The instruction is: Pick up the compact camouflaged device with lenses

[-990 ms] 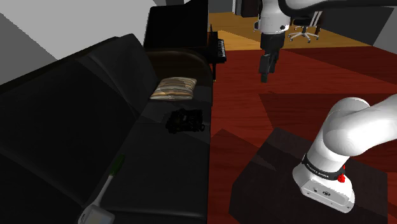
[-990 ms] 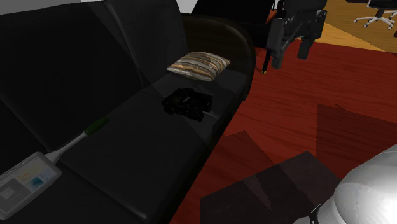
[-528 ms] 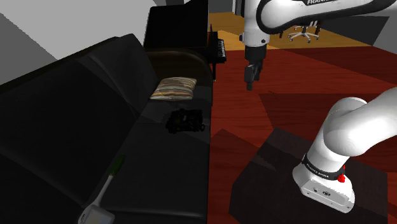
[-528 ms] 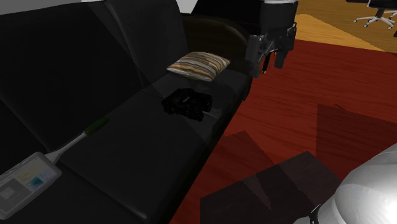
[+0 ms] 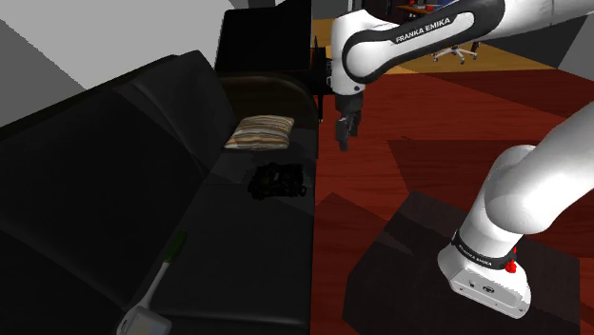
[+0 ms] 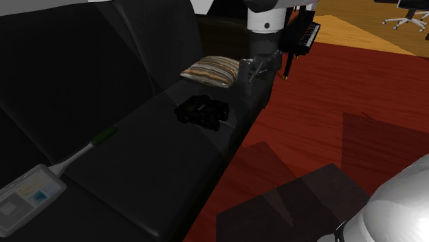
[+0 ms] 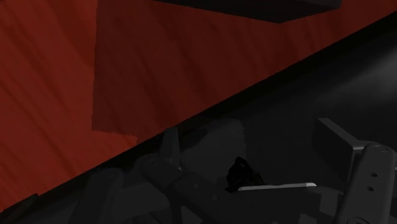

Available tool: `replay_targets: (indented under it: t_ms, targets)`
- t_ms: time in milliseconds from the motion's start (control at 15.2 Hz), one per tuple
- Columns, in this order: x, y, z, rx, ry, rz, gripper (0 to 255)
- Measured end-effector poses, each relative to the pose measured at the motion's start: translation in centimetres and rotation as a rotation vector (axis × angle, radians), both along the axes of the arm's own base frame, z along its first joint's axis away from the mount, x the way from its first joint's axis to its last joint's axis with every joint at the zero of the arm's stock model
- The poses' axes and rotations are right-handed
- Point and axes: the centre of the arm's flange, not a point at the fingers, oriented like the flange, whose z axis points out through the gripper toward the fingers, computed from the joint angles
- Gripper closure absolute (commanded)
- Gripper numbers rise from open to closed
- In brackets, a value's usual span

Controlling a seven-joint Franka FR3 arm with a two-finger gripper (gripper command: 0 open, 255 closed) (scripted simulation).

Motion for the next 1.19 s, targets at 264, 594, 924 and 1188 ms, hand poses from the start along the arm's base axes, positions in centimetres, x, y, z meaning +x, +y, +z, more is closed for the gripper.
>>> replay_targets:
  t_ms: [264, 594, 924, 1188]
  targets:
    - [3.8, 0.9, -3.7, 0.011, 0.003, 0.032, 0]
    - [7.9, 3.1, -8.1, 0.025, 0.007, 0.073, 0]
    - [12.4, 5.2, -12.5, 0.039, 0.011, 0.113, 0]
    - [16.2, 7.3, -15.6, 0.05, 0.015, 0.146, 0]
